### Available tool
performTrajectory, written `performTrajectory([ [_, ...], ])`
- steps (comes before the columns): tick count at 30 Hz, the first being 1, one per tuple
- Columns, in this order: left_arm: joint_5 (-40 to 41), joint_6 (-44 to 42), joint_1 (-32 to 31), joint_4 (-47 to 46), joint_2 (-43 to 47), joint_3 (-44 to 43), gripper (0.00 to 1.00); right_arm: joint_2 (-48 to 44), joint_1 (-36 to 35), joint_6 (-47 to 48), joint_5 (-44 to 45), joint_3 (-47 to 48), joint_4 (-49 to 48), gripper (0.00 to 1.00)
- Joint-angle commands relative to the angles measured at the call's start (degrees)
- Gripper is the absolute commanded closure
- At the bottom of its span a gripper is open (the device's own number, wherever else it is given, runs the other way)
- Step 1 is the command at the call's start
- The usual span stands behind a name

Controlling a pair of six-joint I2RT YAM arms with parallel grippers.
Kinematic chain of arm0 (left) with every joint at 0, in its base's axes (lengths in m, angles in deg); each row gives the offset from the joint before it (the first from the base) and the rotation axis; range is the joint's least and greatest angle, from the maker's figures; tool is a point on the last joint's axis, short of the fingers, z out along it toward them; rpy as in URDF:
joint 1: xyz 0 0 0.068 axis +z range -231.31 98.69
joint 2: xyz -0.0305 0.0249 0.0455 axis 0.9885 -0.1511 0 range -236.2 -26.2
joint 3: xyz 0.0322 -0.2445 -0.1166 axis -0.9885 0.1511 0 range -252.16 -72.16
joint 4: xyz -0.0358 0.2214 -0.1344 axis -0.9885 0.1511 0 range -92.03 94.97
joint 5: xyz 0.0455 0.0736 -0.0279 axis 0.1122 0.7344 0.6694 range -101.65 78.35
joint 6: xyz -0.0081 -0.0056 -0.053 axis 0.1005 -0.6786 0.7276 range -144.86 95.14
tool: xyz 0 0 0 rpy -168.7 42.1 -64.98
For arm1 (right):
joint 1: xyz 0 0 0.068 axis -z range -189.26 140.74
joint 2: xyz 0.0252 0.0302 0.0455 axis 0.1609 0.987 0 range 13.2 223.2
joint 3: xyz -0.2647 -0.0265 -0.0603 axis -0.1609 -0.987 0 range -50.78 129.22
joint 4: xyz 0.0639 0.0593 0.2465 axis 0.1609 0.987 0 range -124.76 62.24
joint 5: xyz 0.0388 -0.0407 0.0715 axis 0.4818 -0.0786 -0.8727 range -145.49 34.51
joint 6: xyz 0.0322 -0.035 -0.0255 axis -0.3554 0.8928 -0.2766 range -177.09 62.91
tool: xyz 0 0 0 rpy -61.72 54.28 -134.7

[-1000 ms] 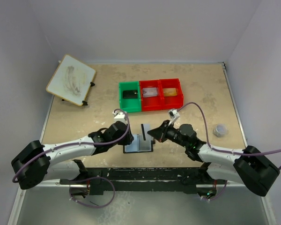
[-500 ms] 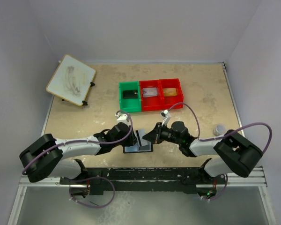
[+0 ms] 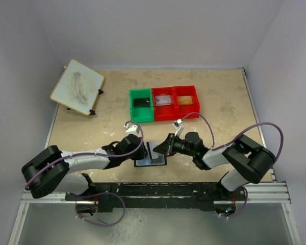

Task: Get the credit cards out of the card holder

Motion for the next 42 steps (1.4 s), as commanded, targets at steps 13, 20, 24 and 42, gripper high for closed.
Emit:
performTrajectory([
  [13, -2.1, 0.8, -0.5, -5.4, 0.6, -0.3, 0.74, -3.2, -0.6, 1.5, 3.4, 3.7, 11.8, 0.99],
  [20, 1.3, 0.1, -0.5, -0.8, 3.7, -0.4, 0.75, -10.2, -0.6, 2.6, 8.0, 3.6, 19.7, 1.0],
  [24, 5.1, -0.1, -0.5, 2.2, 8.7, 0.1, 0.74, -17.5, -0.5, 9.8, 16.0, 6.8, 32.3, 1.0],
  [42, 25.5, -1.6, -0.4, 22.5, 29.8, -0.5, 0.34, -27.4, -0.4, 58.4, 35.9, 22.5, 46.8, 1.0],
])
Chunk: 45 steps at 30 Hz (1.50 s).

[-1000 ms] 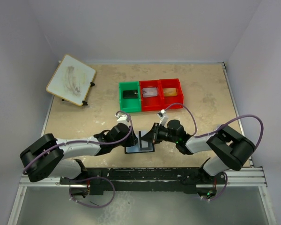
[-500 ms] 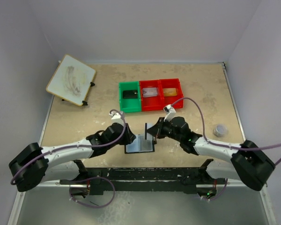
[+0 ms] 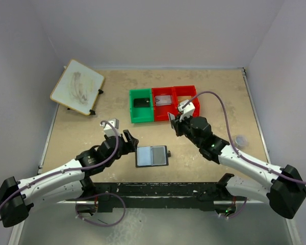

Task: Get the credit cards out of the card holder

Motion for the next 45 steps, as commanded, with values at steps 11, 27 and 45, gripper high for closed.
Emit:
performTrajectory([
  [11, 9.2, 1.1, -0.1, 12.7, 1.3, -2.3, 0.25, 13.7, 1.6, 37.2, 1.4, 13.4, -4.8, 1.0],
  [27, 8.3, 0.9, 0.0, 19.8, 5.5, -3.3, 0.22, 41.1, 9.7, 47.6, -10.2, 36.7, 2.0, 1.0],
  [45, 8.9, 0.6, 0.0, 20.2, 5.4, -3.5, 0.21, 52.5, 10.8, 58.6, -4.7, 41.4, -2.1, 1.0],
])
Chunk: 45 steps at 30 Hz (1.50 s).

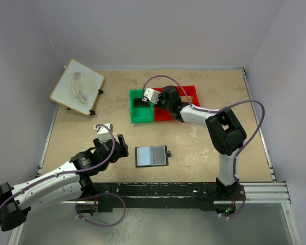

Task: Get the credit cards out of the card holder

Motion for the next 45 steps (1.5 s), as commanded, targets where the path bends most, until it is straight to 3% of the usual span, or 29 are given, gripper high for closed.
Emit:
performTrajectory([
  [1, 1.2, 0.2, 0.0, -0.7, -0.3, -2.3, 0.21, 0.5, 0.7, 4.7, 1.5, 3.5, -3.9, 1.0],
  [14, 1.2, 0.2, 0.0, -0.7, 0.0, -2.2, 0.22, 4.7, 2.5, 10.9, -2.4, 7.5, -3.0, 1.0],
  [29, 0.9, 0.3, 0.0, -0.6, 0.4, -2.0, 0.22, 9.8, 2.9, 11.4, -3.9, 13.4, 2.2, 0.95],
  [32, 0.9, 0.3, 0.0, -0.5, 0.4, -2.1, 0.22, 10.0, 2.9, 11.3, -4.3, 13.6, 2.7, 0.9],
  [34, 0.8, 0.3, 0.0, -0.4, 0.6, -2.1, 0.22, 10.2, 3.0, 11.5, -4.0, 13.7, 3.7, 0.8],
  [39, 0.8, 0.4, 0.0, -0.4, 0.9, -2.0, 0.22, 9.5, 3.0, 11.0, -4.1, 13.4, 5.0, 0.77],
  [45, 0.5, 0.3, 0.0, -0.5, 0.3, -2.1, 0.22, 8.7, 3.1, 9.9, -4.2, 14.6, 7.4, 0.65],
])
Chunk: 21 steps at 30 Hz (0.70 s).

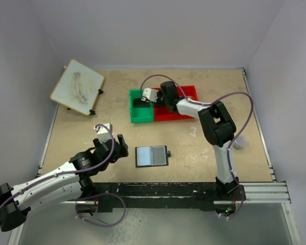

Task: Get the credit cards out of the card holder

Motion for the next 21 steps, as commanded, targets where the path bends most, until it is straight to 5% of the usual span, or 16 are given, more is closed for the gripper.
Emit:
performTrajectory([
  [1, 0.4, 0.2, 0.0, -0.6, 0.0, -2.1, 0.22, -2.5, 0.3, -1.0, -1.2, 3.0, 2.1, 0.64],
  [8, 0.2, 0.2, 0.0, -0.6, 0.0, -2.1, 0.22, -4.5, 1.4, -3.0, -4.0, 3.5, 4.5, 0.46],
  [21, 0.1, 0.2, 0.0, -0.2, -0.7, -2.7, 0.22, -5.2, 2.6, -6.4, -8.0, 5.2, 6.4, 0.42],
])
